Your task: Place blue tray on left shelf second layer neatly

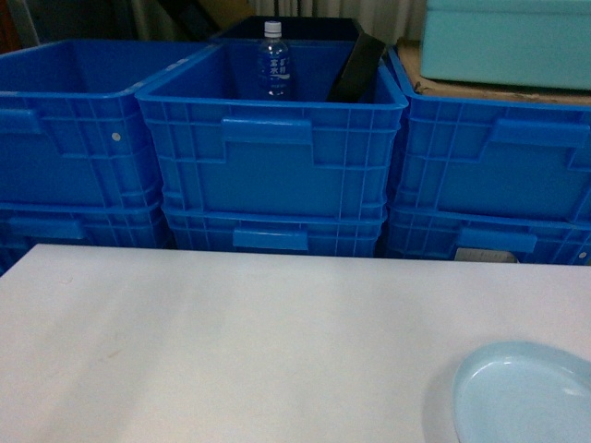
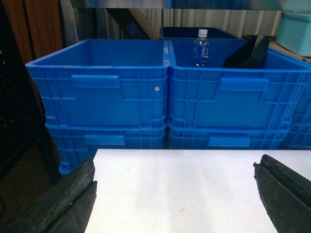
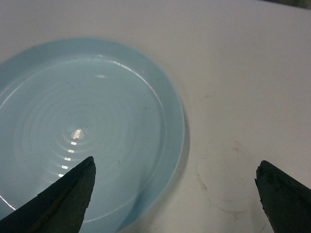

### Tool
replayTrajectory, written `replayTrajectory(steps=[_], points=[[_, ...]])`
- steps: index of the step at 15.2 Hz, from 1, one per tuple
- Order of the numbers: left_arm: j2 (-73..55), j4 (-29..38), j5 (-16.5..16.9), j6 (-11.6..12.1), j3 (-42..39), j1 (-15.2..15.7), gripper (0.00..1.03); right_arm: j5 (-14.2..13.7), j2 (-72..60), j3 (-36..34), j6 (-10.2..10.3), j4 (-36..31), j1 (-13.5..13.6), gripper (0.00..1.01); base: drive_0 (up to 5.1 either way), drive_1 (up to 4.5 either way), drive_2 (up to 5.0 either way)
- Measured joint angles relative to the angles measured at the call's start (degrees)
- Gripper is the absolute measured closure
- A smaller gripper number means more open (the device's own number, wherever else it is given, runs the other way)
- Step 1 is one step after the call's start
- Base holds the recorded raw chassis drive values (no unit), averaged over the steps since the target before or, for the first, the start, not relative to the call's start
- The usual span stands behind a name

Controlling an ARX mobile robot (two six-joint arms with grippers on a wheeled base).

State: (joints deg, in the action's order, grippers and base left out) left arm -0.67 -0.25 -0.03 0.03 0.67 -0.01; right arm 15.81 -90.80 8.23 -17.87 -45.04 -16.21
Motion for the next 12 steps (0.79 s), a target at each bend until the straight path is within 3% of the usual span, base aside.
replayTrajectory(steps=[7, 12], points=[[0.0, 0.0, 0.0, 0.0, 0.0, 0.0, 0.05, -1.1, -14.1, 0.1, 0.7, -9.5, -1.8, 0.03, 0.0, 0.0, 0.0], [0.0, 0.0, 0.0, 0.0, 0.0, 0.0, 0.05, -1.0, -17.6, -0.2, 4.0, -9.7, -1.8, 0.03, 0.0, 0.0, 0.0]])
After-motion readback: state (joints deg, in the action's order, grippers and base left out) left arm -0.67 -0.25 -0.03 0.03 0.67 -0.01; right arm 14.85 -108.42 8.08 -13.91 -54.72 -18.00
